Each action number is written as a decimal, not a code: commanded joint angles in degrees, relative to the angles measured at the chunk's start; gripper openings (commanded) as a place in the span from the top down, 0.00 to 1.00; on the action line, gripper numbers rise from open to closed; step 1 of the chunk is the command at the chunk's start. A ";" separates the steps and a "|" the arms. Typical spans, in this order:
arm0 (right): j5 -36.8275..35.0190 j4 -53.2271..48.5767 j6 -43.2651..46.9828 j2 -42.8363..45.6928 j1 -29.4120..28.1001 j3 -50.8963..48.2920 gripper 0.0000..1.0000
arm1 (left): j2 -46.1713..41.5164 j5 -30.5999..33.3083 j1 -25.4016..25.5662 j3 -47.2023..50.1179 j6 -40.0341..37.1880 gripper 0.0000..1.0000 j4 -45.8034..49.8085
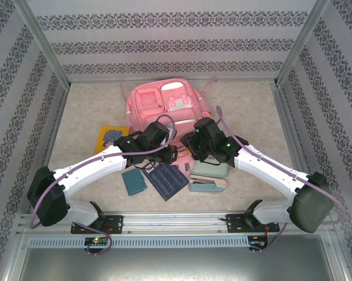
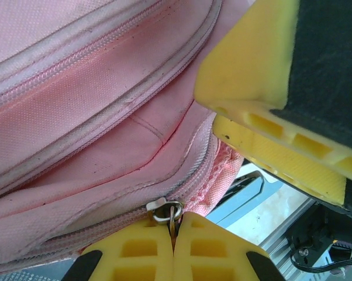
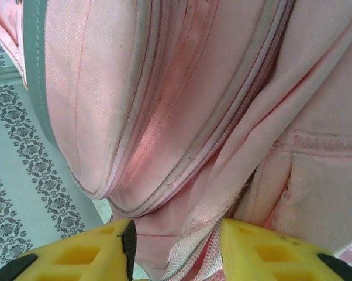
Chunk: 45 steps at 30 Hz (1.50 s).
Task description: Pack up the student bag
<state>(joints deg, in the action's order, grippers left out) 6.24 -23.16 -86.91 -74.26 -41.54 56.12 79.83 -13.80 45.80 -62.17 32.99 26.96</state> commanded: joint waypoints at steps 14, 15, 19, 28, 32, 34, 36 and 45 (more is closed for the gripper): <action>-1.62 10.06 0.42 -5.84 0.16 -0.46 0.85 | -2.73 0.36 2.36 -0.13 -2.75 1.00 -5.60; -2.25 10.04 1.07 -5.49 0.53 -0.63 0.92 | -2.92 0.54 2.36 -0.02 -2.75 1.00 -5.52; -5.51 8.00 3.68 -1.92 2.13 -1.50 1.00 | -4.32 3.56 2.36 0.71 -3.83 1.00 -3.39; -8.71 3.23 7.58 4.05 5.65 -1.76 1.00 | -7.38 8.65 0.37 3.41 -3.11 1.00 1.23; -8.42 3.12 9.19 5.36 7.32 -1.54 1.00 | -8.31 9.82 -1.06 4.17 -3.29 1.00 2.55; -8.44 2.57 10.64 5.80 8.21 -1.10 1.00 | -8.78 9.74 -2.40 5.11 -3.25 1.00 2.36; -8.08 1.89 12.32 6.31 9.15 -0.60 1.00 | -9.27 8.59 -4.54 6.26 -2.73 1.00 1.36; -1.44 5.48 19.55 7.77 14.33 -1.13 1.00 | -8.07 4.90 -12.88 6.93 -3.39 1.00 -1.64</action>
<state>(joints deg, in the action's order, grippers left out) 5.91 -20.10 -71.44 -68.20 -30.09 54.89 72.20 -10.28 35.55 -54.96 30.39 25.06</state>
